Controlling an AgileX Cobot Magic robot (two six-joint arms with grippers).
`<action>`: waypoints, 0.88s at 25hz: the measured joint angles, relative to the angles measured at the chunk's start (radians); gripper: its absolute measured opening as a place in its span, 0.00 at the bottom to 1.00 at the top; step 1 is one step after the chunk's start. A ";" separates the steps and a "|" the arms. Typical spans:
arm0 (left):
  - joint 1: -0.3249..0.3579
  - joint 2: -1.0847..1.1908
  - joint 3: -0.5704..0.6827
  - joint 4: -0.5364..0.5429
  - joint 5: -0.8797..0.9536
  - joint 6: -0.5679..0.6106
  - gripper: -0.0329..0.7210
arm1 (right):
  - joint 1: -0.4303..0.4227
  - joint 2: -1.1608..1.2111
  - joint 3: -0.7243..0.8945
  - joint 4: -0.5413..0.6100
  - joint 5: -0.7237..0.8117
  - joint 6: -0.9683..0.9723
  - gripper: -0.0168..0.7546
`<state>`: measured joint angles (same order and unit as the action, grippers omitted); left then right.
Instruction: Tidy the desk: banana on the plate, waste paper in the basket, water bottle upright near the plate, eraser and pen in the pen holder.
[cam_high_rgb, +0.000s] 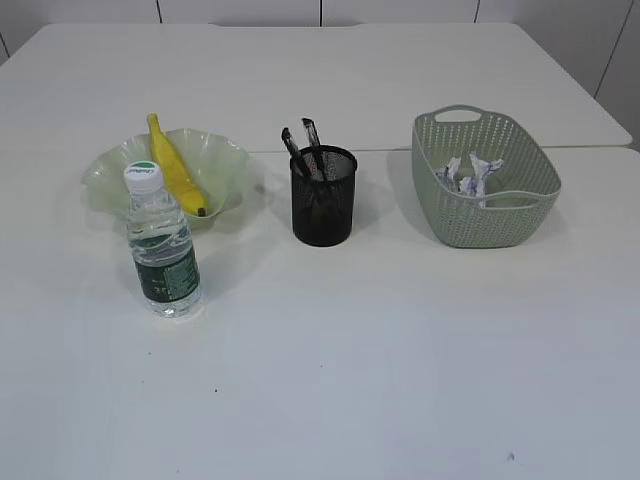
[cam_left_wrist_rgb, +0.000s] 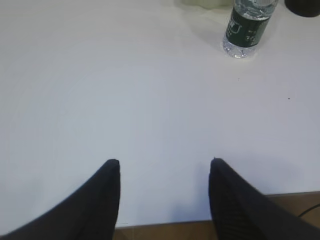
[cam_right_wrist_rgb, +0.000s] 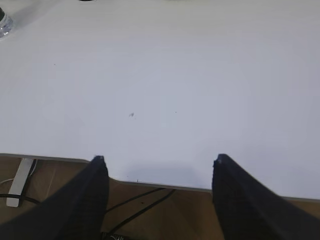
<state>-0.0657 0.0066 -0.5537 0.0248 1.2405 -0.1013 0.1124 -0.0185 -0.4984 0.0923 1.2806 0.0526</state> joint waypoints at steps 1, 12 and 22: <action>0.000 0.000 0.001 0.000 -0.012 0.002 0.57 | 0.000 0.000 0.002 0.002 0.000 0.000 0.65; 0.000 0.000 0.021 0.000 -0.093 0.002 0.57 | 0.000 0.000 -0.063 -0.015 -0.021 -0.119 0.65; 0.000 0.000 0.040 0.002 -0.122 0.002 0.57 | 0.000 0.000 -0.009 -0.039 -0.115 -0.182 0.65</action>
<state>-0.0657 0.0066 -0.5136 0.0268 1.1185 -0.0992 0.1124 -0.0185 -0.5073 0.0534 1.1653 -0.1290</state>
